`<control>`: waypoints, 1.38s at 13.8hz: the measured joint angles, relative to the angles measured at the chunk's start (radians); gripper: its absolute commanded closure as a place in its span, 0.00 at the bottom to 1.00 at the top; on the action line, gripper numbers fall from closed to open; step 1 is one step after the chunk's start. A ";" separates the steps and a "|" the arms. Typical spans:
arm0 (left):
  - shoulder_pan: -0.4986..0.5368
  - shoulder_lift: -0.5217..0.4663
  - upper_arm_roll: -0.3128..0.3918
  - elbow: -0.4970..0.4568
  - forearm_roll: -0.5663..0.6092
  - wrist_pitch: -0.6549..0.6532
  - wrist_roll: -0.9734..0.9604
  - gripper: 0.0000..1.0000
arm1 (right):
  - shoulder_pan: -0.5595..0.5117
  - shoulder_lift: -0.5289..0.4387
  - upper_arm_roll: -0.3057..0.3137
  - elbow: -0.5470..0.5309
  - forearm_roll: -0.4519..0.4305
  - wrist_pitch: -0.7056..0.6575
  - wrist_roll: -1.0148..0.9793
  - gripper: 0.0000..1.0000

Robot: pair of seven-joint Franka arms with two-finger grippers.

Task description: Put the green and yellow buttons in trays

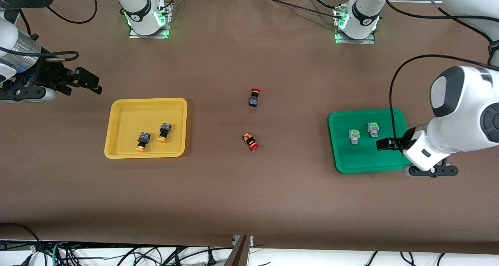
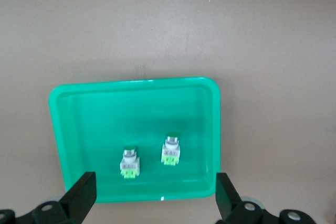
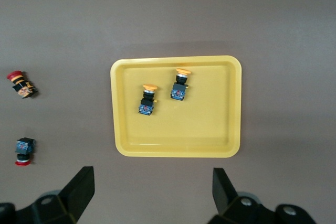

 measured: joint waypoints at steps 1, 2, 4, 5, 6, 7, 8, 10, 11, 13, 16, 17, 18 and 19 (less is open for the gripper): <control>-0.001 -0.021 0.003 0.010 0.000 -0.017 0.000 0.00 | 0.000 0.002 0.004 -0.006 -0.007 0.000 0.000 0.01; -0.003 -0.054 0.012 0.009 0.000 -0.035 0.000 0.00 | 0.000 0.004 0.008 -0.012 -0.009 0.000 0.000 0.01; -0.010 -0.143 0.046 -0.011 -0.010 -0.085 0.000 0.00 | 0.000 0.008 0.012 -0.012 -0.012 0.001 -0.003 0.01; -0.021 -0.196 0.072 -0.039 -0.024 -0.103 0.001 0.00 | 0.000 0.008 0.014 -0.012 -0.015 0.001 -0.008 0.01; -0.038 -0.247 0.101 -0.080 -0.033 -0.113 0.001 0.00 | 0.002 0.008 0.017 -0.011 -0.018 0.001 -0.014 0.01; -0.057 -0.296 0.125 -0.127 -0.036 -0.117 0.001 0.00 | 0.006 0.008 0.021 -0.011 -0.022 0.000 -0.015 0.01; -0.070 -0.339 0.137 -0.178 -0.038 -0.117 0.001 0.00 | 0.009 0.007 0.024 -0.009 -0.025 -0.006 -0.015 0.01; -0.084 -0.409 0.145 -0.282 -0.038 -0.117 0.001 0.00 | 0.009 0.005 0.024 0.012 -0.037 -0.048 -0.015 0.01; -0.086 -0.431 0.146 -0.327 -0.038 -0.115 0.001 0.00 | 0.009 0.004 0.023 0.027 -0.048 -0.069 -0.015 0.01; -0.088 -0.449 0.146 -0.371 -0.038 -0.108 0.005 0.00 | 0.008 0.002 0.019 0.042 -0.062 -0.085 -0.015 0.01; -0.088 -0.453 0.150 -0.368 -0.038 -0.102 0.008 0.00 | 0.007 0.001 0.020 0.045 -0.068 -0.099 -0.017 0.01; -0.087 -0.455 0.152 -0.367 -0.038 -0.102 0.008 0.00 | 0.009 0.001 0.023 0.045 -0.068 -0.122 -0.017 0.01; -0.087 -0.456 0.155 -0.367 -0.038 -0.102 0.008 0.00 | 0.016 0.000 0.027 0.045 -0.068 -0.139 -0.017 0.01; -0.087 -0.456 0.156 -0.367 -0.038 -0.102 0.009 0.00 | 0.026 0.001 0.029 0.045 -0.068 -0.146 -0.017 0.01</control>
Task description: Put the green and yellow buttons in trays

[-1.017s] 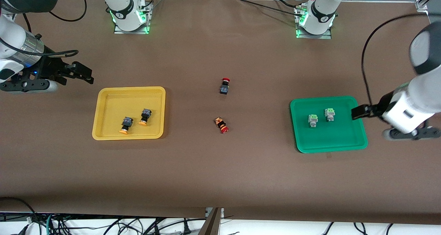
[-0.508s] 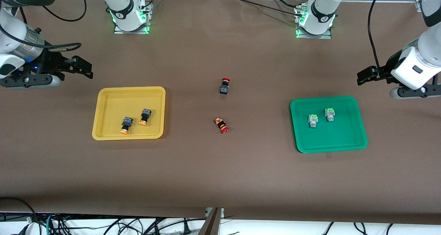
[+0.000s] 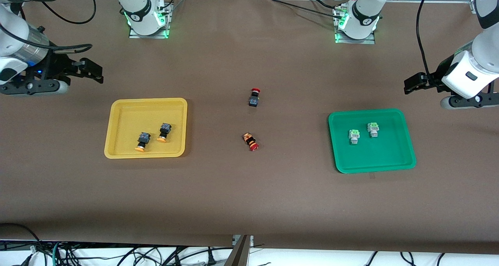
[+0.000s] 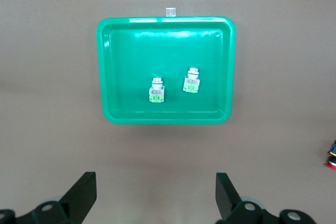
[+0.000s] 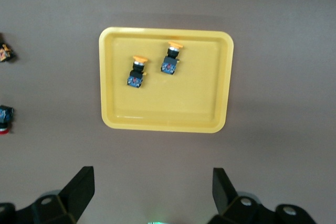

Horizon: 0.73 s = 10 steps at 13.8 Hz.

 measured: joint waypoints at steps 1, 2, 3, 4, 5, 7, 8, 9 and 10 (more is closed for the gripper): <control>0.000 0.000 0.000 0.000 0.000 0.000 0.000 0.00 | 0.014 0.003 0.001 0.000 0.000 -0.001 0.000 0.01; 0.000 0.000 -0.001 0.000 0.000 0.002 0.000 0.00 | 0.021 0.006 0.002 0.000 0.000 -0.001 0.000 0.01; 0.000 0.000 -0.002 0.001 0.000 0.005 0.000 0.00 | 0.028 0.009 0.002 0.000 0.000 -0.001 0.000 0.01; 0.000 0.000 -0.002 0.003 0.000 0.006 0.000 0.00 | 0.034 0.012 0.002 0.000 0.000 -0.001 0.000 0.01; 0.000 0.000 -0.001 0.004 0.000 0.006 0.000 0.00 | 0.040 0.014 0.002 0.000 0.000 0.000 0.000 0.01; 0.000 0.000 0.000 0.008 0.000 0.007 0.000 0.00 | 0.053 0.017 0.002 0.000 0.000 0.002 0.000 0.01; 0.000 0.000 0.000 0.012 0.000 0.008 0.000 0.00 | 0.059 0.020 0.002 0.000 0.000 0.005 0.000 0.01; 0.000 0.000 0.000 0.014 0.000 0.008 0.000 0.00 | 0.062 0.024 0.002 0.000 0.000 0.014 0.000 0.01; 0.000 0.001 0.000 0.015 0.000 0.008 0.000 0.00 | 0.062 0.030 0.002 0.000 0.000 0.028 0.000 0.01</control>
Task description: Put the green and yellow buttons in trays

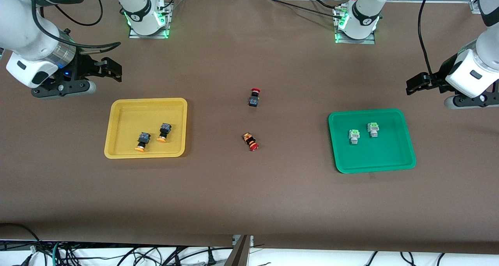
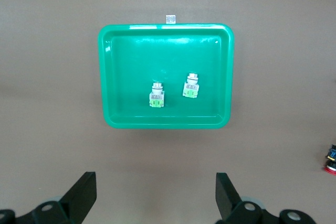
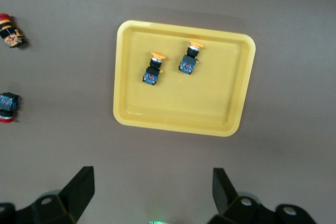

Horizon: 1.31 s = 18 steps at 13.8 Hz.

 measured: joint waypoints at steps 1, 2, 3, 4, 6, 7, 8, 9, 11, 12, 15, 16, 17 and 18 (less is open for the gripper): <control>0.000 0.001 -0.001 0.000 0.000 0.000 0.000 0.00 | 0.000 0.008 0.000 0.000 0.000 0.014 0.000 0.01; -0.001 0.002 -0.002 0.000 0.000 0.000 0.000 0.00 | 0.001 0.018 0.000 0.000 0.000 0.028 0.000 0.01; -0.001 0.003 -0.003 0.001 0.000 0.000 0.000 0.00 | 0.005 0.029 0.000 0.000 -0.001 0.040 0.000 0.01; -0.002 0.004 -0.004 0.004 0.000 0.000 0.000 0.00 | 0.011 0.037 0.000 0.000 -0.005 0.048 0.000 0.01; -0.002 0.015 -0.004 0.032 -0.001 -0.001 0.000 0.00 | 0.023 0.045 0.000 0.000 -0.019 0.054 0.000 0.01; -0.002 0.023 -0.004 0.045 -0.001 -0.002 0.000 0.00 | 0.026 0.045 0.000 0.000 -0.020 0.054 0.000 0.01; -0.002 0.029 -0.004 0.054 -0.001 -0.002 0.000 0.00 | 0.030 0.045 0.000 0.000 -0.020 0.054 0.000 0.01; -0.002 0.034 -0.005 0.060 -0.002 -0.002 0.000 0.00 | 0.035 0.045 0.000 0.000 -0.021 0.054 0.000 0.01; -0.002 0.039 -0.005 0.064 -0.009 -0.003 0.000 0.00 | 0.040 0.046 0.000 0.000 -0.023 0.054 0.000 0.01; -0.002 0.040 -0.005 0.065 -0.010 -0.003 0.000 0.00 | 0.041 0.046 0.000 0.000 -0.028 0.054 0.000 0.01; -0.002 0.040 -0.005 0.066 -0.010 -0.003 0.000 0.00 | 0.041 0.046 0.000 0.000 -0.041 0.054 0.000 0.01; -0.002 0.040 -0.005 0.066 -0.010 -0.003 0.000 0.00 | 0.041 0.046 0.000 0.000 -0.041 0.054 0.000 0.01; -0.002 0.040 -0.005 0.066 -0.010 -0.003 0.000 0.00 | 0.041 0.046 0.000 0.000 -0.042 0.054 0.000 0.01; -0.002 0.040 -0.005 0.066 -0.010 -0.003 0.000 0.00 | 0.041 0.046 0.000 0.000 -0.042 0.054 0.000 0.01</control>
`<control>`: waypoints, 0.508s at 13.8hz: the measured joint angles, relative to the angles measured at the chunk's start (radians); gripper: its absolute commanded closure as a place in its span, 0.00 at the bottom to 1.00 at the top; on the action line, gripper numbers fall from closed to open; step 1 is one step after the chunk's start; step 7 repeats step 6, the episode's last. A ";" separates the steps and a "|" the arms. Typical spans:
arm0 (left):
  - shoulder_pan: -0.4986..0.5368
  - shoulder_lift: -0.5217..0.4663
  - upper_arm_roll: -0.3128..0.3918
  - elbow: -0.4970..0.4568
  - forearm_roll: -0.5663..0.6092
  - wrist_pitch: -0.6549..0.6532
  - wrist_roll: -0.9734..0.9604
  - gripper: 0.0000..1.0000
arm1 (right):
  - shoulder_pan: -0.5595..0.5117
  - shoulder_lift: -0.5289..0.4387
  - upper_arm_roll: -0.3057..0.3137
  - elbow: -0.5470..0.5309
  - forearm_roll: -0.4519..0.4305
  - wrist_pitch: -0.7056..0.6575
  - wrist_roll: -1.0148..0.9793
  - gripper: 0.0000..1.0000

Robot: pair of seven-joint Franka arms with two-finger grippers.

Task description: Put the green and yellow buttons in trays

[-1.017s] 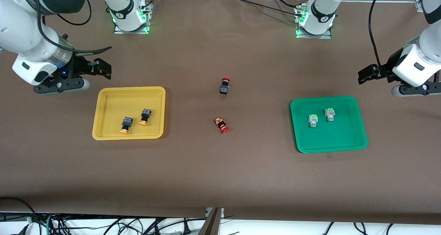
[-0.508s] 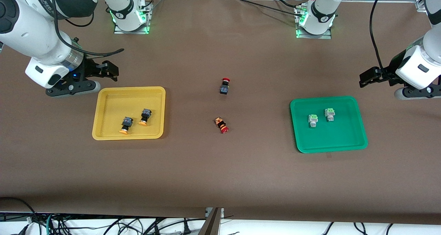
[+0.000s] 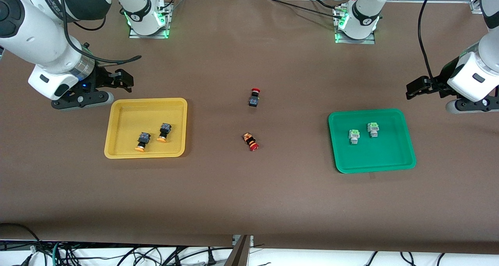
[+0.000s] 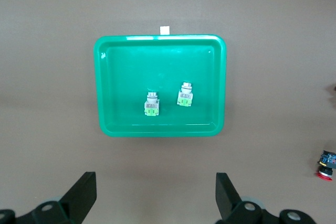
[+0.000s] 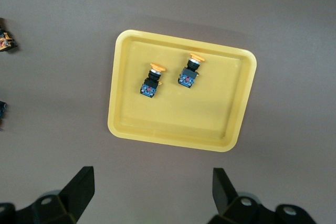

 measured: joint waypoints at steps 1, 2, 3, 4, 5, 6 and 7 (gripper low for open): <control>0.000 0.000 0.000 0.000 0.000 0.000 0.000 0.00 | 0.000 0.001 0.000 0.000 0.000 0.000 0.000 0.01; 0.000 0.000 0.000 0.001 0.000 0.000 0.000 0.00 | 0.000 0.004 0.000 0.000 0.000 0.000 0.000 0.01; 0.000 0.000 0.000 0.001 0.000 0.000 0.000 0.00 | 0.000 0.006 0.000 0.000 0.000 0.000 0.000 0.01; 0.000 0.000 0.000 0.001 0.000 0.000 0.000 0.00 | 0.000 0.009 0.000 0.000 0.000 0.001 0.000 0.01; 0.000 0.000 0.000 0.001 0.000 0.000 0.000 0.00 | 0.000 0.010 0.000 0.000 0.000 0.001 0.000 0.01; 0.000 0.000 0.000 0.001 0.000 0.000 0.000 0.00 | 0.000 0.011 -0.002 0.000 0.000 0.001 0.000 0.01; 0.000 0.000 0.000 0.001 0.000 0.000 0.000 0.00 | 0.000 0.011 -0.002 0.000 0.000 0.001 0.000 0.01</control>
